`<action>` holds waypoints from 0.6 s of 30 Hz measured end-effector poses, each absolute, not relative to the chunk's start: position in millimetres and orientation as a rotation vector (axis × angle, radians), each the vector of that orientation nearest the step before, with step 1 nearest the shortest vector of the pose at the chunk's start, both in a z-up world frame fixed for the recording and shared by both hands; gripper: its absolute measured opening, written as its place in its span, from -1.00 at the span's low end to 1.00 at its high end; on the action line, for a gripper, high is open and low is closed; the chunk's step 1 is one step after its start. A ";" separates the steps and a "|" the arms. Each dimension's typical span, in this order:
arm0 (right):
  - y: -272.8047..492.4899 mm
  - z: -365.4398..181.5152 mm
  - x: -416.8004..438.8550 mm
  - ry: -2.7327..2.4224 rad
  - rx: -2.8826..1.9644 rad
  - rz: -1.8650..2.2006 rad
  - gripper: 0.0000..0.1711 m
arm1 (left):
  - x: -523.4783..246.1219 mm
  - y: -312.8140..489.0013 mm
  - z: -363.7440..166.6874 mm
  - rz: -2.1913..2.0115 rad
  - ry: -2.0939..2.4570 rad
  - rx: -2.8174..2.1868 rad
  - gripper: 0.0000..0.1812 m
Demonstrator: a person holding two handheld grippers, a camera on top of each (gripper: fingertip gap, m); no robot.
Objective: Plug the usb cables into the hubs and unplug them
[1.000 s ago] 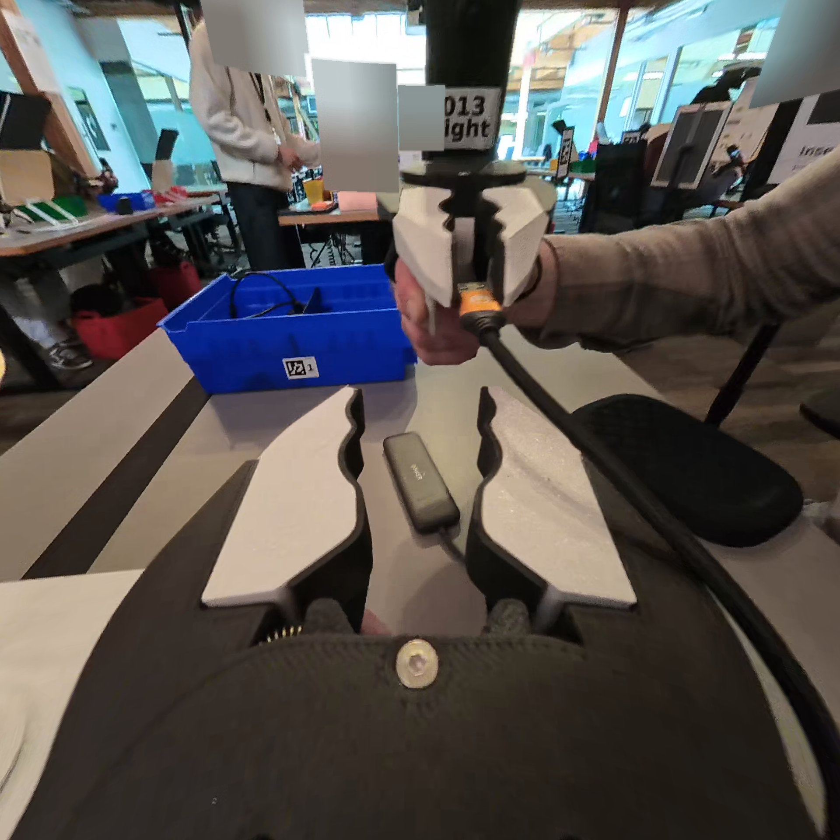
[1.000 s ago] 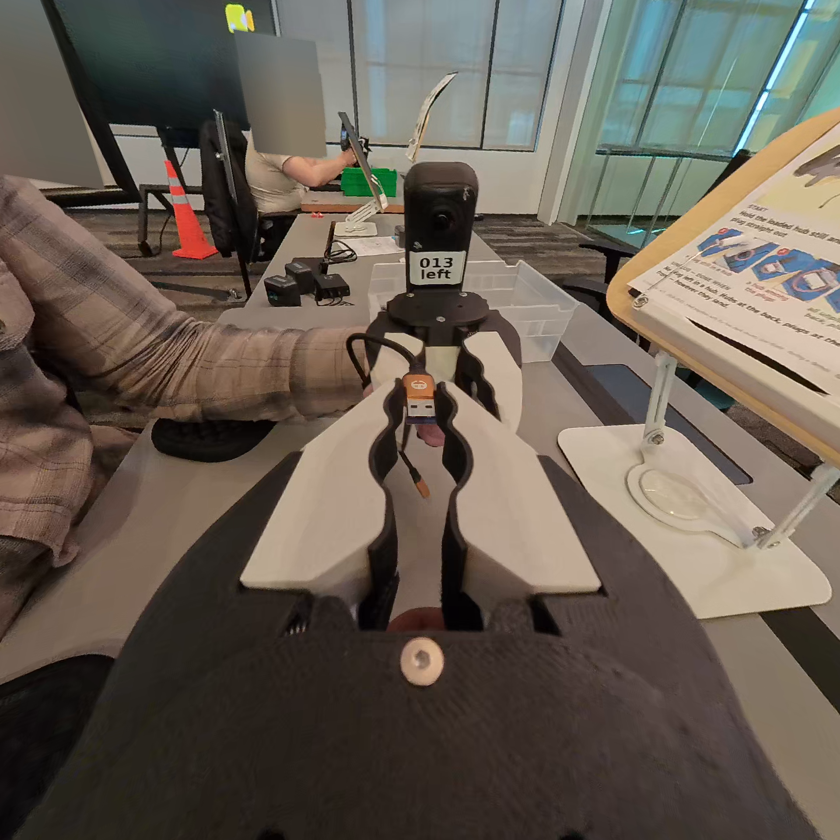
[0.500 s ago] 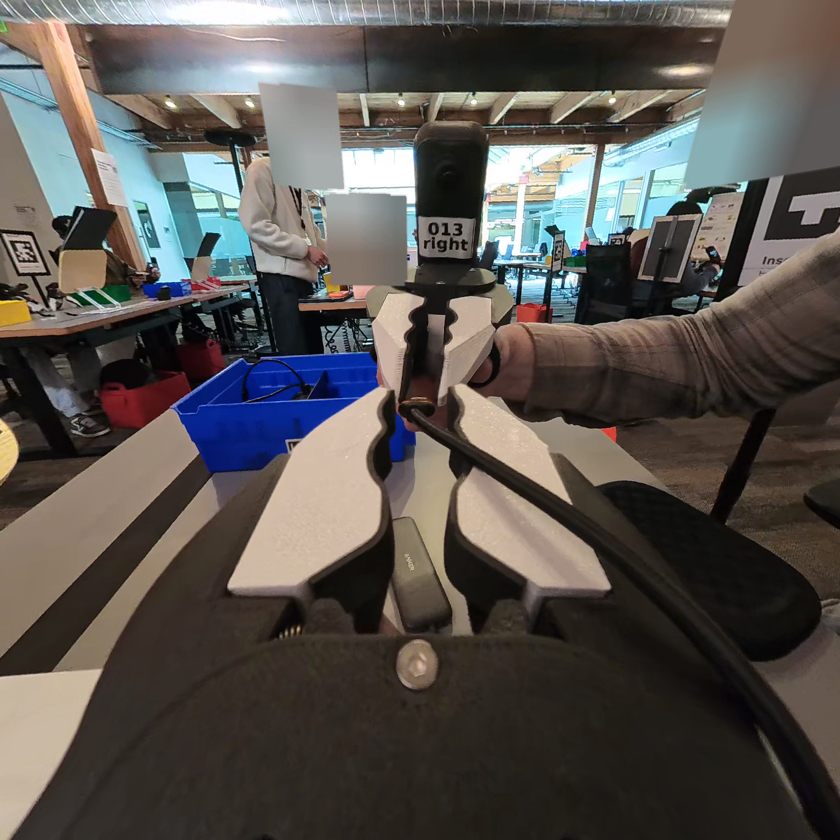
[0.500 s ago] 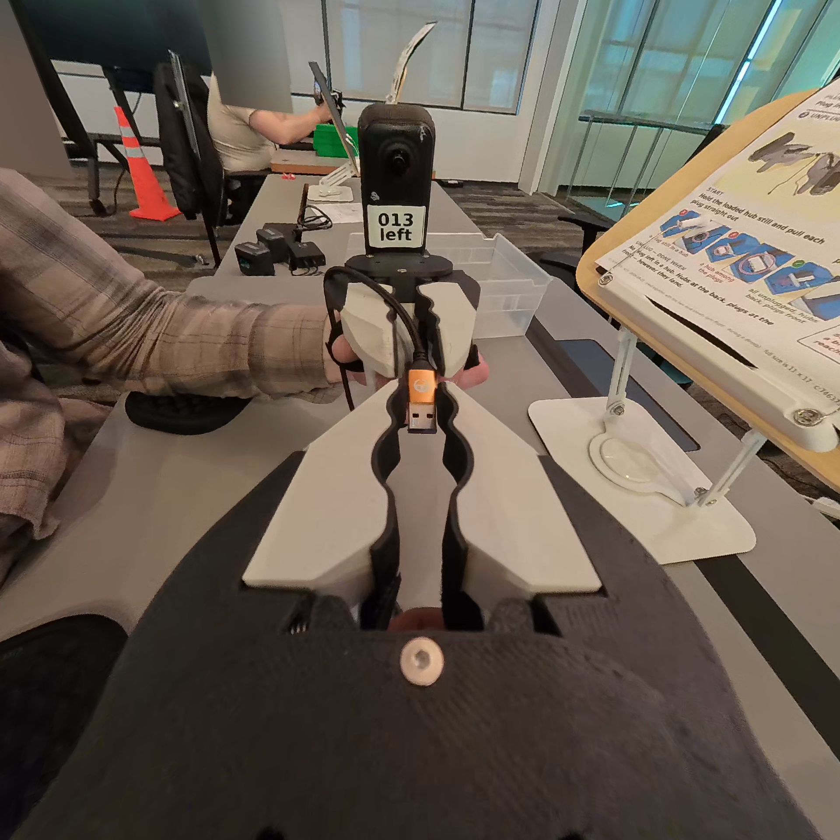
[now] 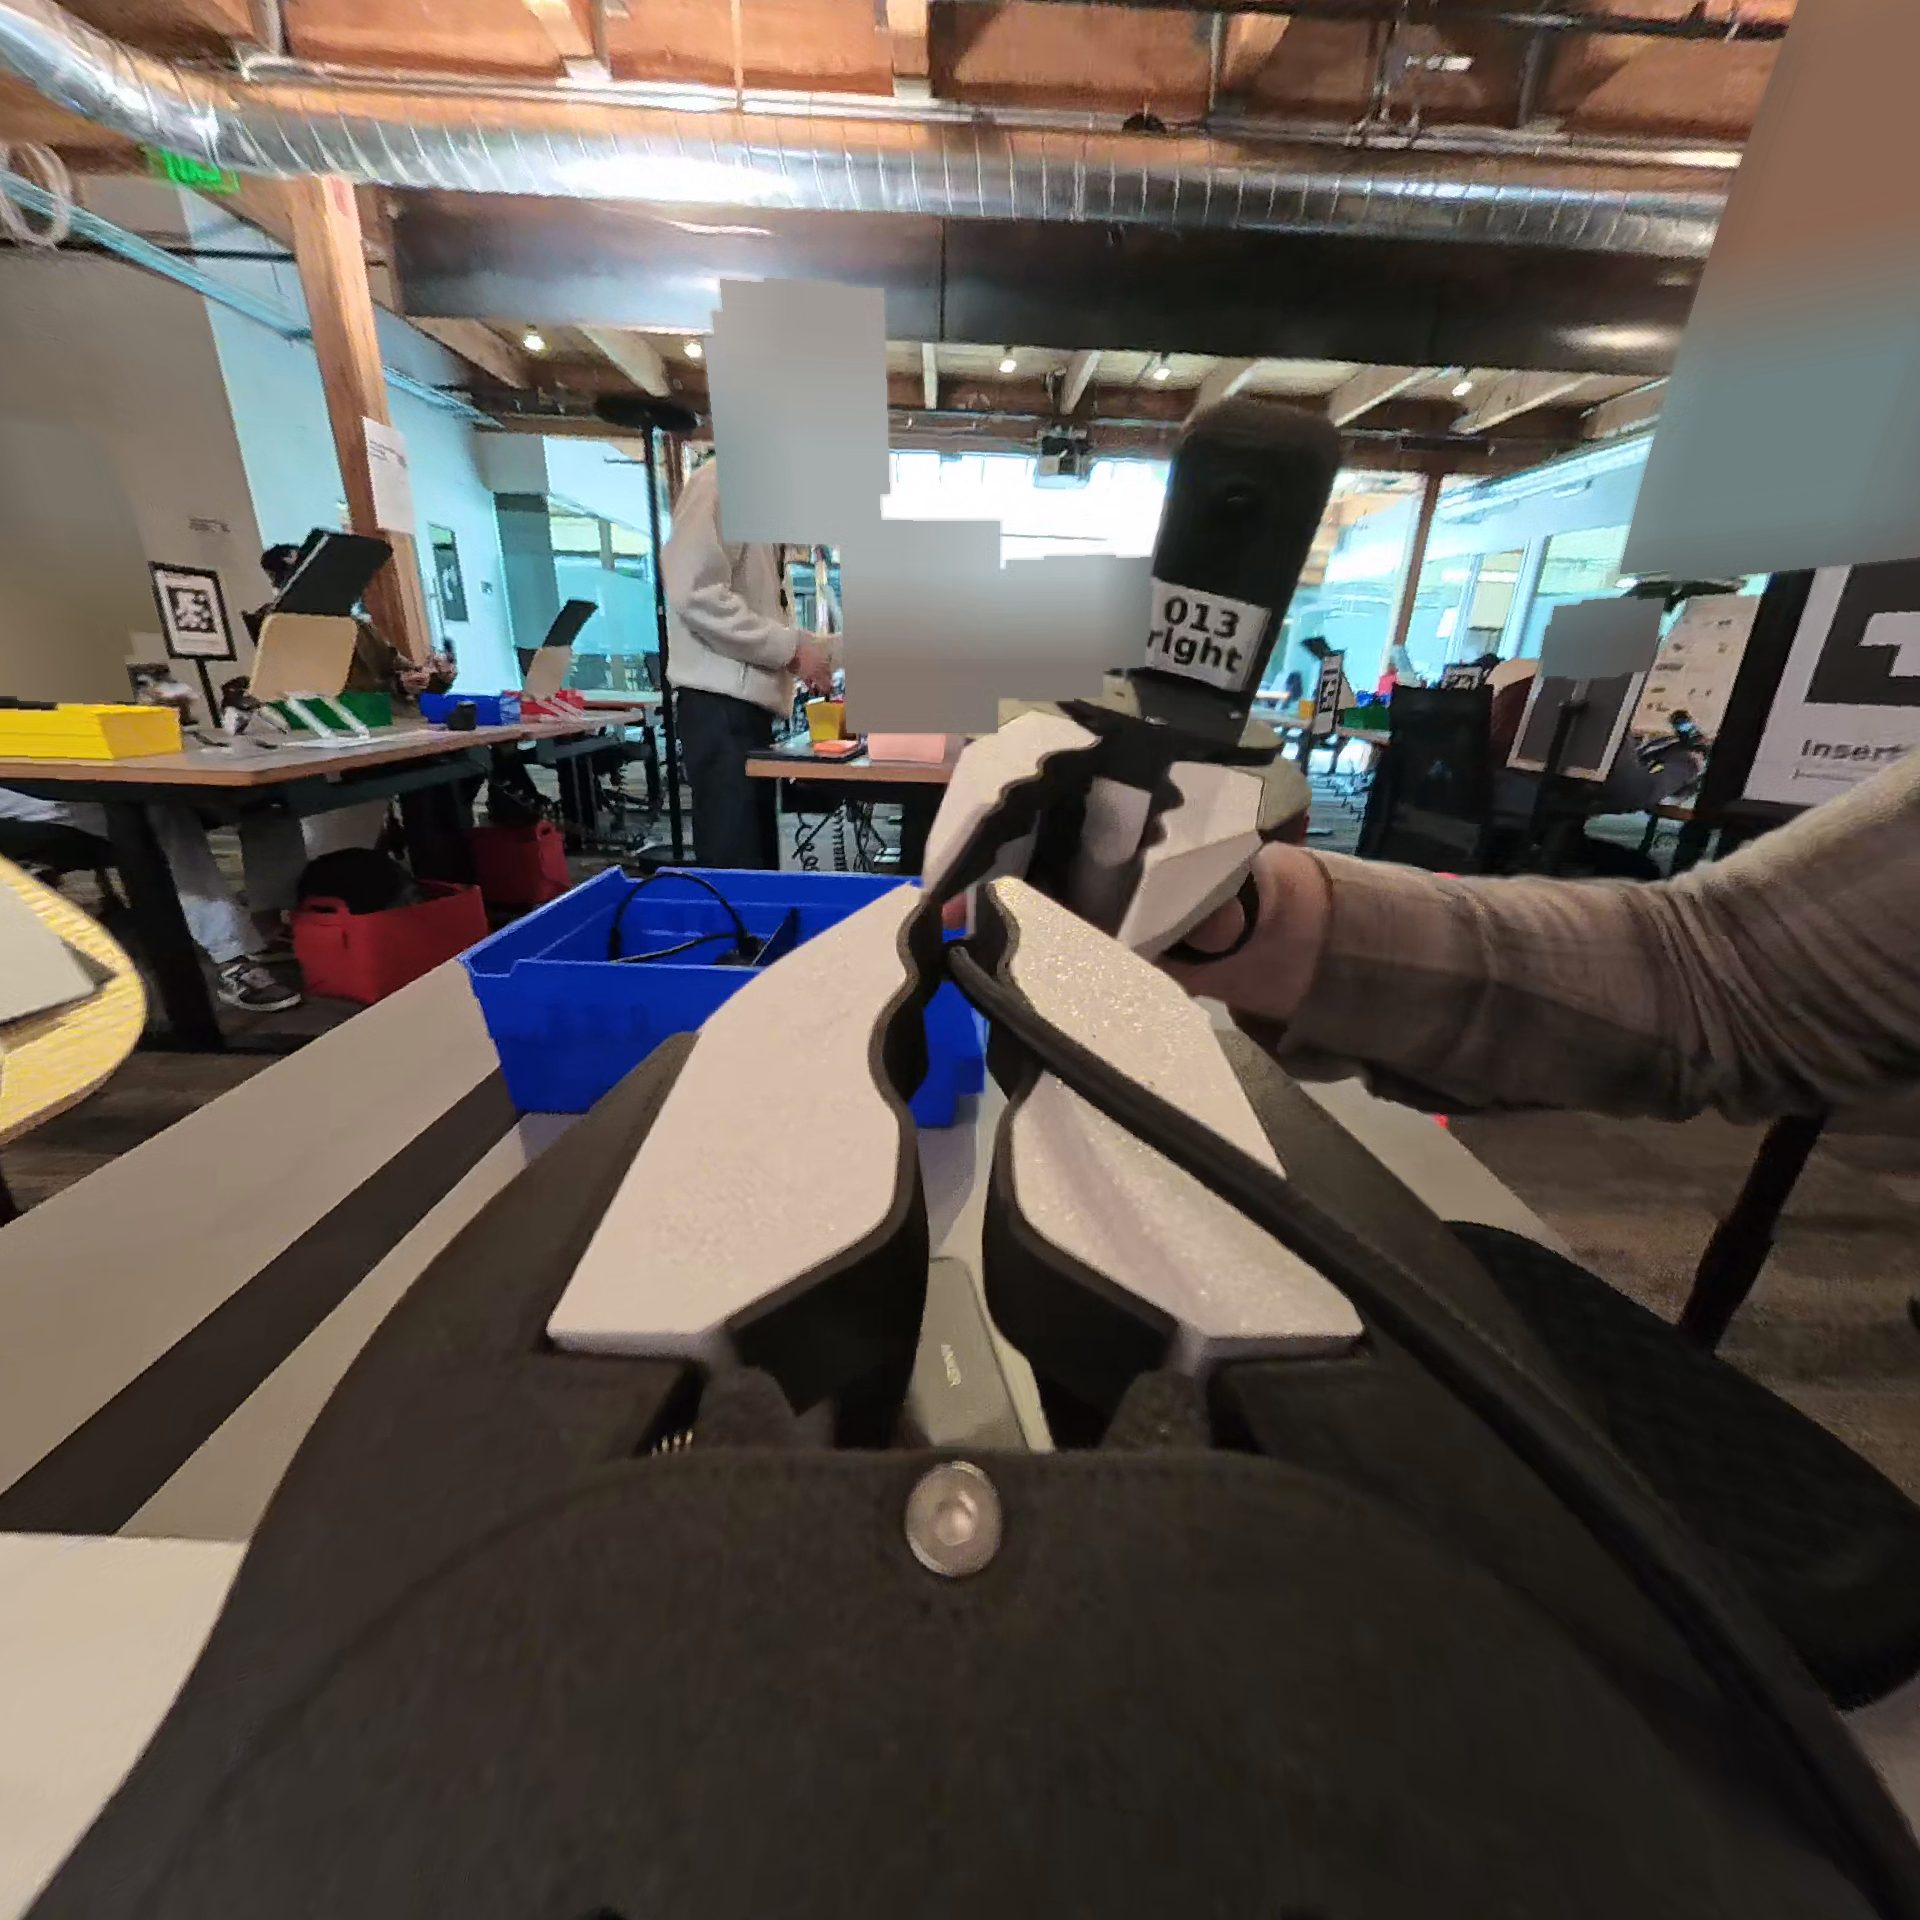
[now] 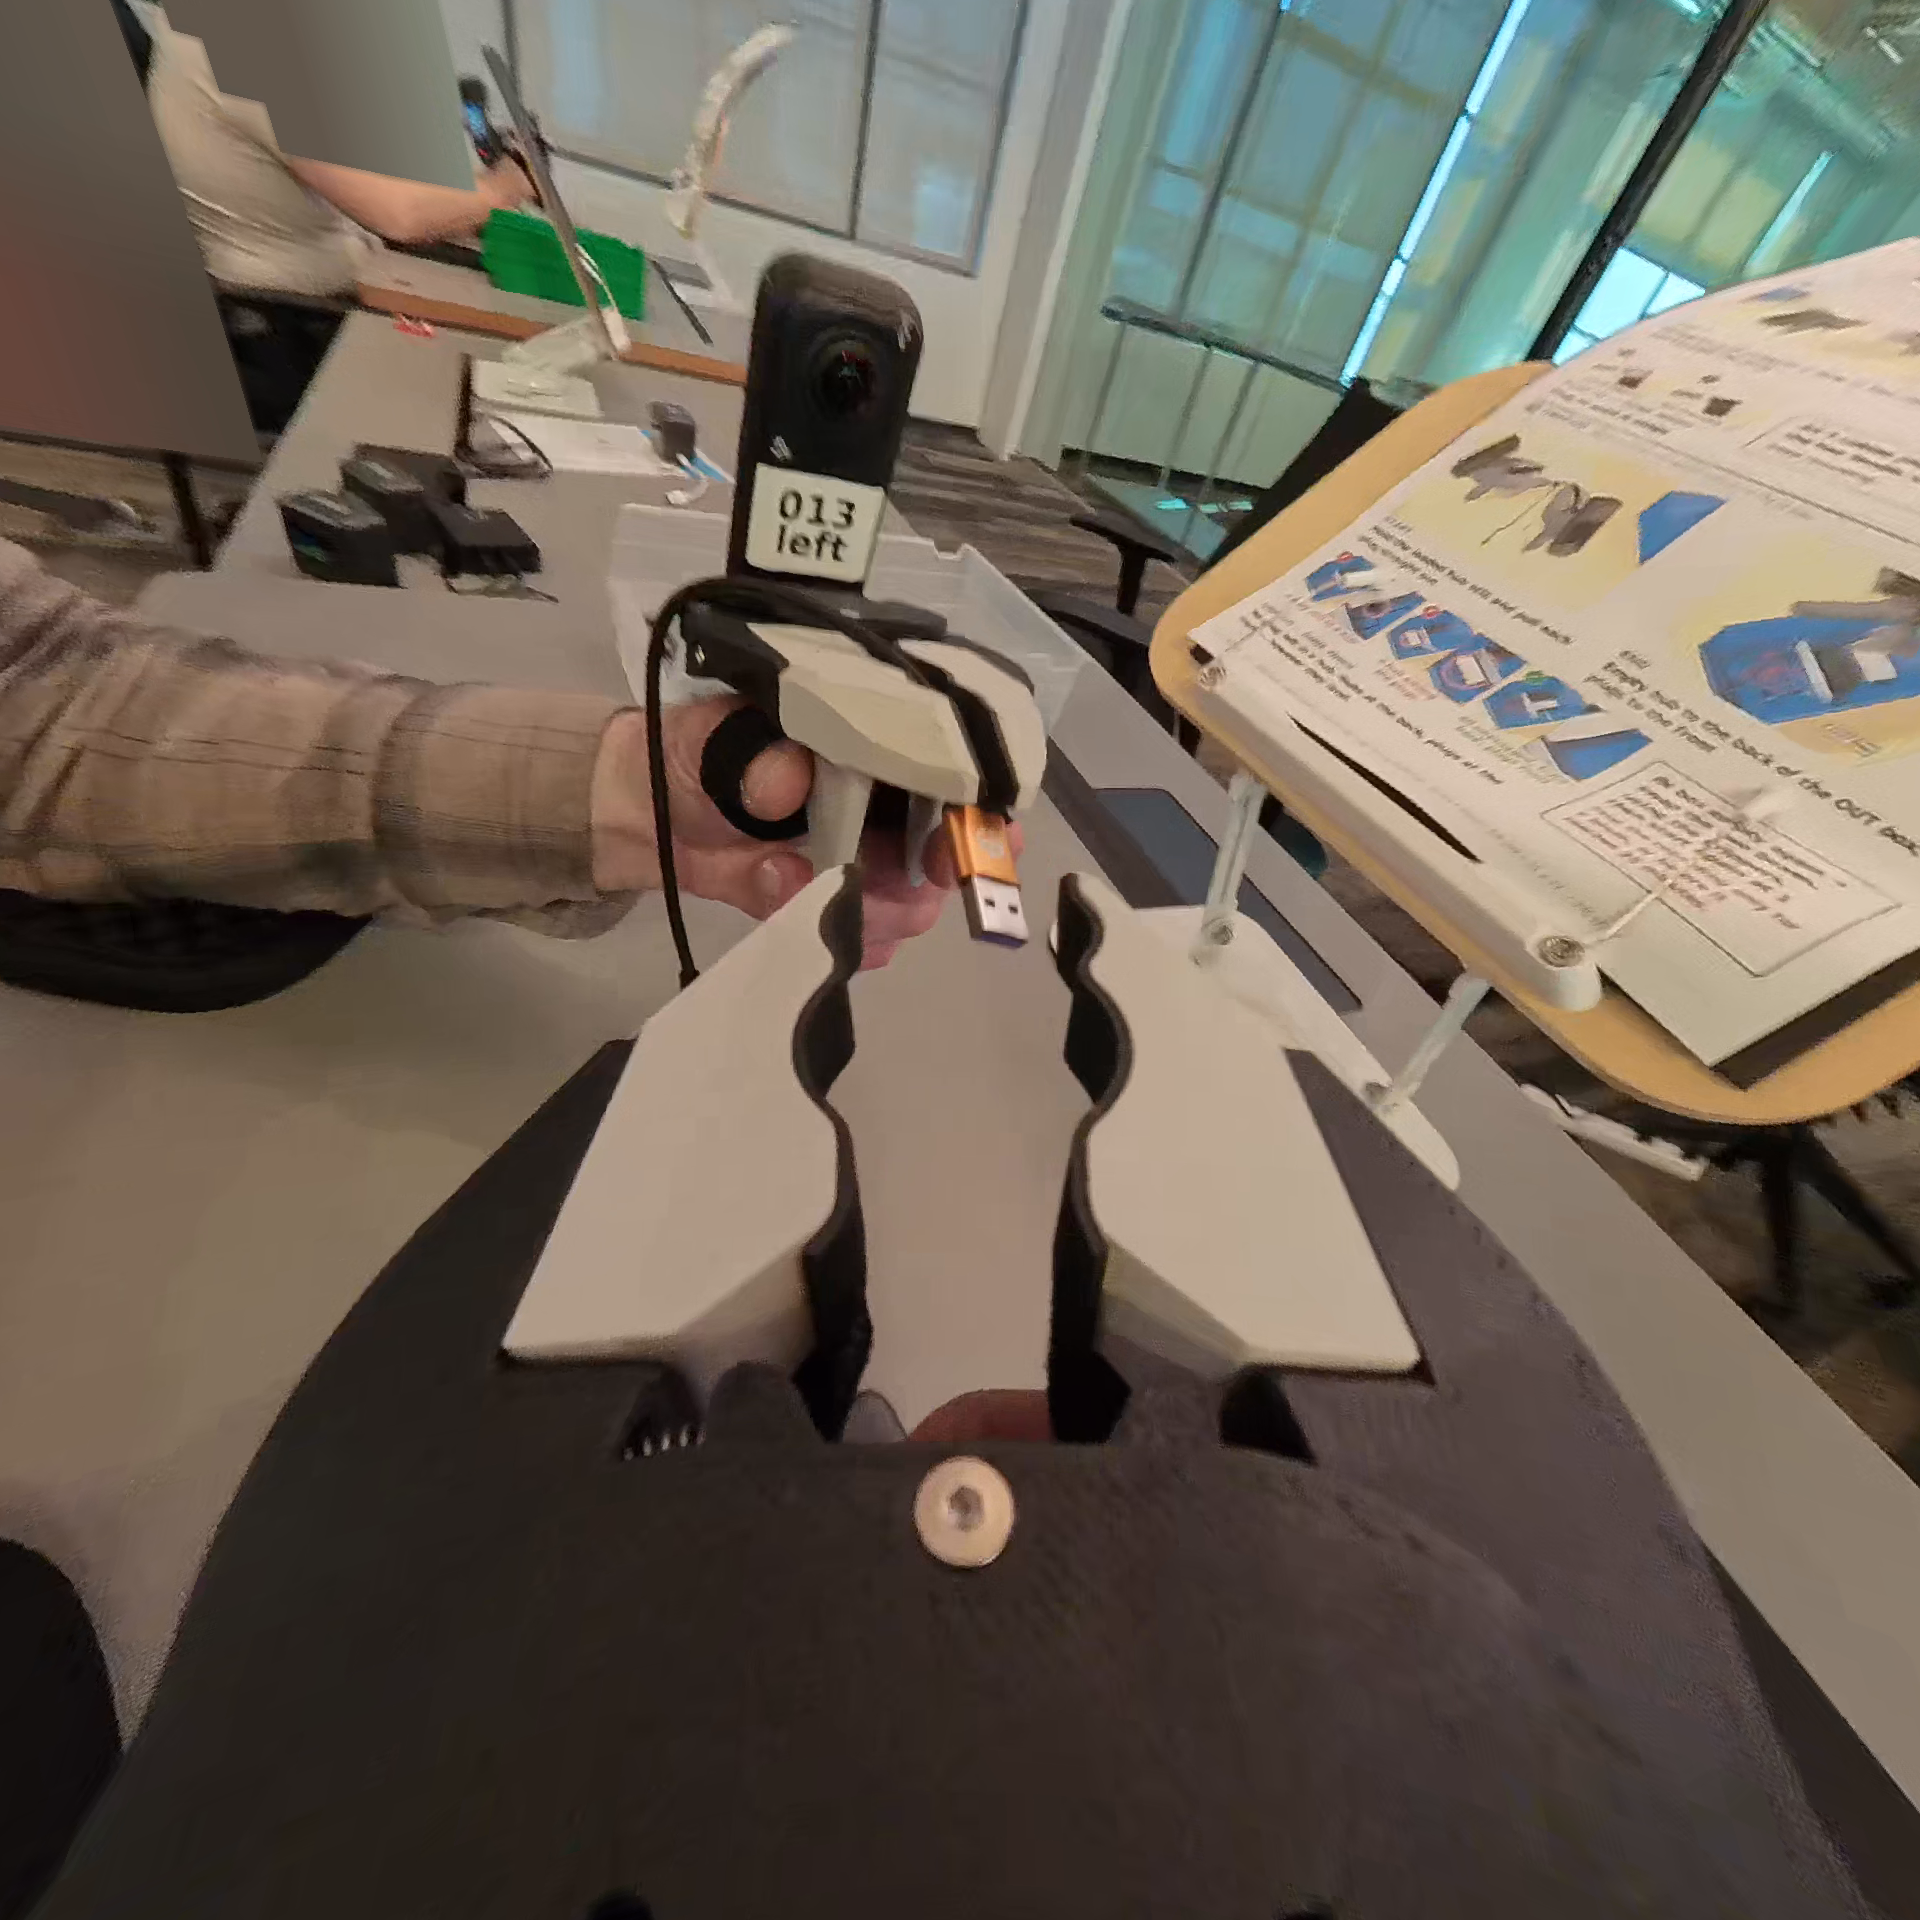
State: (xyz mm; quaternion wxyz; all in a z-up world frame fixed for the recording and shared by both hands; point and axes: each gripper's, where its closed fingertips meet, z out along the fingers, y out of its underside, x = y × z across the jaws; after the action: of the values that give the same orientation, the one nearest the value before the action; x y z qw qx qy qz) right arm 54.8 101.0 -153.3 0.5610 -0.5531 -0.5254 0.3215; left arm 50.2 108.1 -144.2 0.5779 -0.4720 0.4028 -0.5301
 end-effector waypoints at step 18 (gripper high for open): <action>79.7 -130.3 45.7 -1.033 -1.234 1.346 -0.85 | 50.3 79.1 -118.9 -1.192 0.985 -0.904 -0.93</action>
State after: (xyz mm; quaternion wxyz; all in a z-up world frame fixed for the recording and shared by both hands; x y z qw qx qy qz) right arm 45.7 79.7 -130.3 0.4983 -0.5099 -0.4269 0.5563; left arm 50.3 79.1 -118.9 0.6251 -0.3938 0.4292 -0.5195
